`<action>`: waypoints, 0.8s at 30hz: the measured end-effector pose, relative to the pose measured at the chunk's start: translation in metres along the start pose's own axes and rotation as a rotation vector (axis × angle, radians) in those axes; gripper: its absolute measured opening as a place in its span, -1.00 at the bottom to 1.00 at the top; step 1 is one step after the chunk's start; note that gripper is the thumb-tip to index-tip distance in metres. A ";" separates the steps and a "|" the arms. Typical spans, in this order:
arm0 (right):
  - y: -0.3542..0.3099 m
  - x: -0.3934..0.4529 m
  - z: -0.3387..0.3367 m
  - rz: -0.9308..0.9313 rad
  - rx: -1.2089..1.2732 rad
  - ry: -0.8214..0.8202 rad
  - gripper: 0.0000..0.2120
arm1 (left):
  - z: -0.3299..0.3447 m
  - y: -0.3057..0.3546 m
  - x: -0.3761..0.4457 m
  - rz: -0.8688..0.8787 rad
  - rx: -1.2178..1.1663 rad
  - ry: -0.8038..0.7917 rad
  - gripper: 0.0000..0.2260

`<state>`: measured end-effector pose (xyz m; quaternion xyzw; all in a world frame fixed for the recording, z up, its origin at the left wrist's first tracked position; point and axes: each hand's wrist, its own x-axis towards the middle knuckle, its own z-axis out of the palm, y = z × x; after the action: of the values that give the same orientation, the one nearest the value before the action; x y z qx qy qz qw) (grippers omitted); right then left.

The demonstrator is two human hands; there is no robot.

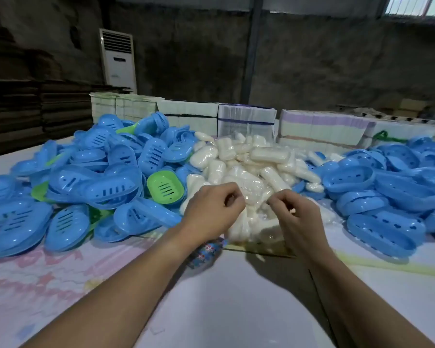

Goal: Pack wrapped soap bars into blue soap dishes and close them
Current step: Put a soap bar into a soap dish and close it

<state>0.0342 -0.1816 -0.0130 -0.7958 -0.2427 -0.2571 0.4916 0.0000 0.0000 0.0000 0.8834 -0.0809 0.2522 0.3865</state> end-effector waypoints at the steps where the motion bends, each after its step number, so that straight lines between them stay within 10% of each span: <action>1: -0.001 -0.001 0.003 -0.032 -0.016 0.000 -0.81 | -0.007 -0.001 0.002 0.013 0.089 -0.014 -0.89; 12: 0.005 0.004 -0.006 -0.044 -0.021 -0.022 -0.78 | -0.090 -0.011 0.002 -0.312 0.725 -0.593 -0.73; 24: 0.007 0.004 -0.007 0.090 -0.073 -0.069 -0.77 | -0.061 0.016 -0.009 0.166 0.426 -0.232 -0.91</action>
<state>0.0408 -0.1906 -0.0120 -0.8318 -0.2136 -0.2159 0.4646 -0.0368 0.0326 0.0405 0.9582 -0.1420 0.1914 0.1580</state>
